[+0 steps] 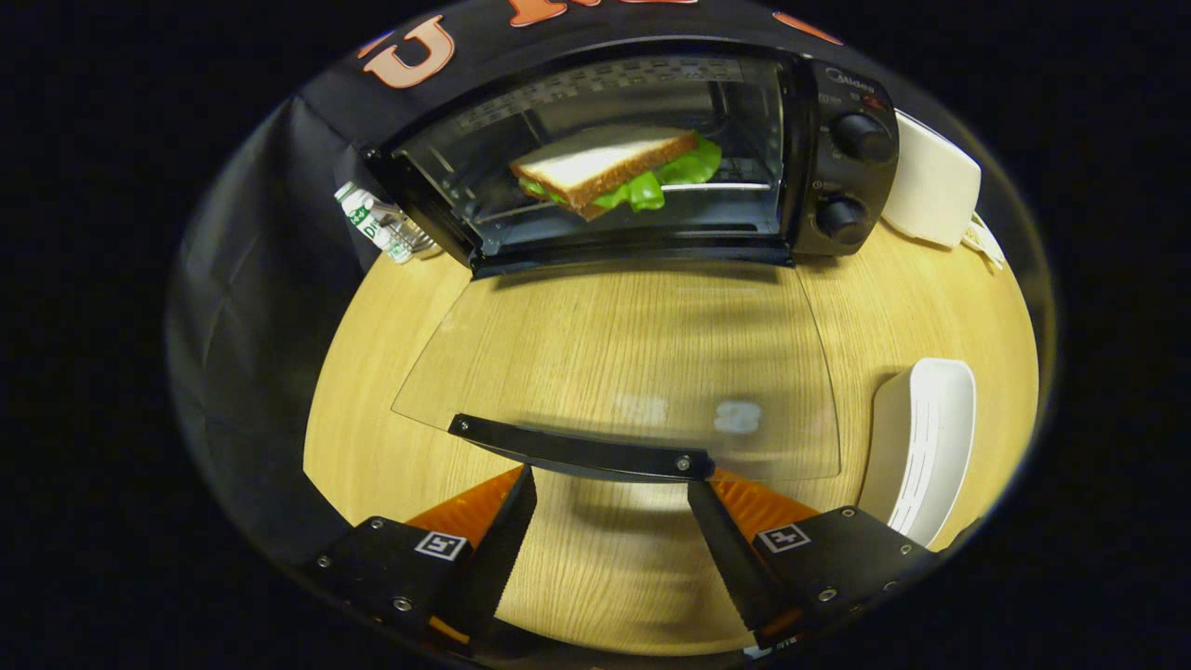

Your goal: Open the toaster oven, put the food inside, and close the toaster oven door.

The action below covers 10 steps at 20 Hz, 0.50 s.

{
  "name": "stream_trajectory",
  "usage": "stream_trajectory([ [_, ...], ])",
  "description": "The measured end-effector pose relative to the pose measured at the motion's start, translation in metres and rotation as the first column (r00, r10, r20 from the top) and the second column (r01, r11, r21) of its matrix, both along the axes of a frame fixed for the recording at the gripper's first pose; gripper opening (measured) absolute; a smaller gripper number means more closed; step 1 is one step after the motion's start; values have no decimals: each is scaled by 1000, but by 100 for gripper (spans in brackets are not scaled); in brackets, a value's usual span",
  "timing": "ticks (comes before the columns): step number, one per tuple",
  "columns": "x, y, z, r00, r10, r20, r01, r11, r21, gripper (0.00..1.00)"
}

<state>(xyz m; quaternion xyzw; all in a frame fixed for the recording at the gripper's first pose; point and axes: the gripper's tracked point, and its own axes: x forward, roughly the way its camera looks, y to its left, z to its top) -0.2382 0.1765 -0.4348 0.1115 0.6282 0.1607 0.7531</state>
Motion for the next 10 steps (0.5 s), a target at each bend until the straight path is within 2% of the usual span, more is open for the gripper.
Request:
stream_trajectory([
  [10, 76, 1, 63, 982, -125, 144, 107, 986, 127, 97],
])
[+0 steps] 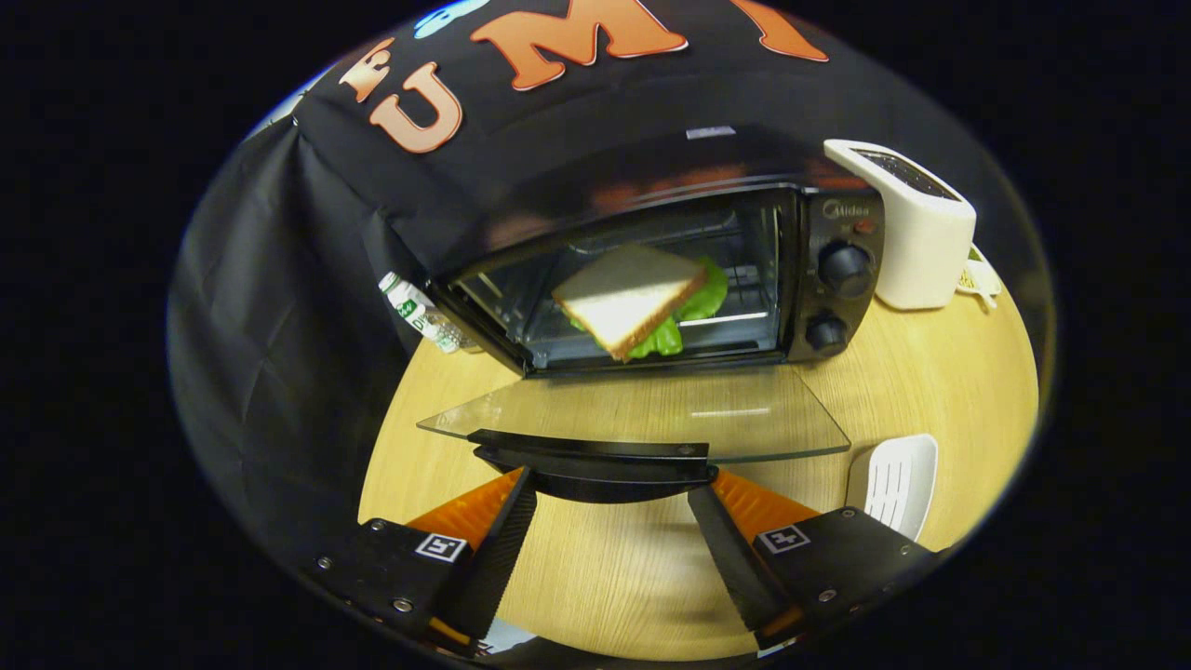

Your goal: Open the toaster oven, put the food inside, and close the toaster oven door.

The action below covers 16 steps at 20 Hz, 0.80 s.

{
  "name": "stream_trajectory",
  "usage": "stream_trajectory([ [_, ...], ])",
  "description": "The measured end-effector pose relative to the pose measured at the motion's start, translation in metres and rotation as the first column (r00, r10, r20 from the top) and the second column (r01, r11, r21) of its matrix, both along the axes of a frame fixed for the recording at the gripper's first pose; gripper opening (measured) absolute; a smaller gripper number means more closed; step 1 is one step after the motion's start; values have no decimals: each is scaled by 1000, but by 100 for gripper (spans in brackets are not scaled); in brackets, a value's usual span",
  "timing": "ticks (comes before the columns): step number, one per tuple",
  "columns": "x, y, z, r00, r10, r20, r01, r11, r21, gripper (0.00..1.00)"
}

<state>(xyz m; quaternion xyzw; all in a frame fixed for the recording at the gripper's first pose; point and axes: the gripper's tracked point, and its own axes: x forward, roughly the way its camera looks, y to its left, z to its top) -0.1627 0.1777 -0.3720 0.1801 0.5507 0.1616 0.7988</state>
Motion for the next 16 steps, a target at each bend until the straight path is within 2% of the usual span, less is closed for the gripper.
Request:
stream_trajectory([
  [8, 55, -6, 22, 989, -108, 97, 104, 993, 50, 97],
  [11, 76, -12, 27, 982, -120, 149, 115, 993, 41, 97],
  [13, 93, -16, 32, 969, -141, 204, 134, 990, 47, 97],
  [16, 104, -16, 38, 958, -182, 223, 167, 982, 84, 97],
])
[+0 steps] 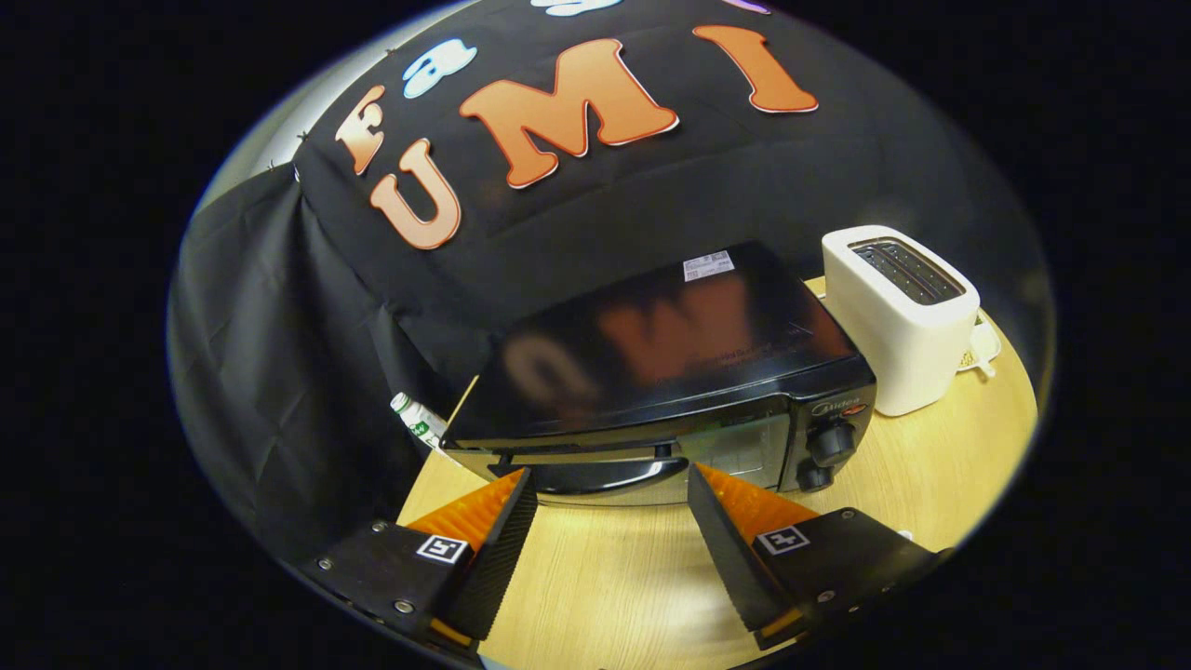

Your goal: Open the toaster oven, put the food inside, and close the toaster oven door.

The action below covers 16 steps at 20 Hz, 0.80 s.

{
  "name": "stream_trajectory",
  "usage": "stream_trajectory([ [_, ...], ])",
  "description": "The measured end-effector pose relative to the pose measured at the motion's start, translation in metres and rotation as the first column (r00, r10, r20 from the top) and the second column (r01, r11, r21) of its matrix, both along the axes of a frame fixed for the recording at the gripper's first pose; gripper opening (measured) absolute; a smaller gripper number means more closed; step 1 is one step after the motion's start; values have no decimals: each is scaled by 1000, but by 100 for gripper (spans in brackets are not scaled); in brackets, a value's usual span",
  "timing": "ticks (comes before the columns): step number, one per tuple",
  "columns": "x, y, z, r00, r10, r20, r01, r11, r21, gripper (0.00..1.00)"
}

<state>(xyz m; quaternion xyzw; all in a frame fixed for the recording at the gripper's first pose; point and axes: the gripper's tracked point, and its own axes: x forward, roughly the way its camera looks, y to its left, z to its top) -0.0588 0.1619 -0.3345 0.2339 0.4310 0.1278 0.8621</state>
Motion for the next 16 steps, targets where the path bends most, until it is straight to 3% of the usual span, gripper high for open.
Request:
stream_trajectory([
  [4, 7, -6, 14, 998, -21, 56, 20, 1000, 17, 97],
  [9, -2, -31, 36, 985, -1, 172, 12, 998, -60, 97],
  [12, -5, -55, 57, 962, -12, 271, 47, 991, -123, 98],
  [16, -4, -97, 92, 913, -67, 403, 150, 972, -180, 98],
])
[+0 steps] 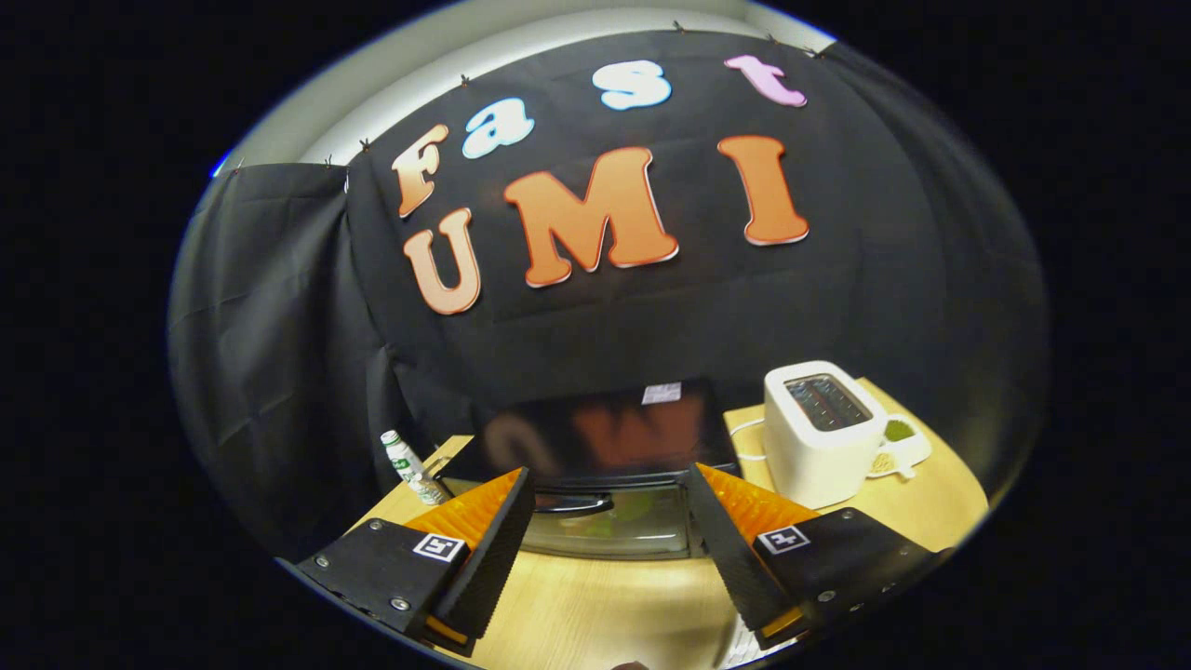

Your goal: Open the toaster oven, put the food inside, and close the toaster oven door.

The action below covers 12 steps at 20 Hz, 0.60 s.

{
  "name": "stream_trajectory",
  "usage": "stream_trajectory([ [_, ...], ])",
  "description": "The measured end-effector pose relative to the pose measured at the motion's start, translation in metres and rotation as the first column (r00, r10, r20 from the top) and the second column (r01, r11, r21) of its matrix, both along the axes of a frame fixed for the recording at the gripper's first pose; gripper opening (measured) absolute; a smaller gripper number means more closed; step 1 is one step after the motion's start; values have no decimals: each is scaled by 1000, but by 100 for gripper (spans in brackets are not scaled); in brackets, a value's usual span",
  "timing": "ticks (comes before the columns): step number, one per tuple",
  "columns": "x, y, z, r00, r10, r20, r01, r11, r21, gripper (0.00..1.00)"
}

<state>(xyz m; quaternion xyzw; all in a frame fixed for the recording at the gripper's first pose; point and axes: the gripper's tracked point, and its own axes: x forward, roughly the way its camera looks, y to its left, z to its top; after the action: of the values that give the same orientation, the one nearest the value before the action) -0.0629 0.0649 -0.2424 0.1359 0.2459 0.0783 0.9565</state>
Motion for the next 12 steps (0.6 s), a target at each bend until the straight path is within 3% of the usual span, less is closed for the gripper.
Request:
stream_trajectory([
  [6, 9, -75, 67, 981, -111, 162, 138, 976, -166, 98],
  [12, 26, -115, 165, 939, -180, 294, 238, 956, -175, 98],
])
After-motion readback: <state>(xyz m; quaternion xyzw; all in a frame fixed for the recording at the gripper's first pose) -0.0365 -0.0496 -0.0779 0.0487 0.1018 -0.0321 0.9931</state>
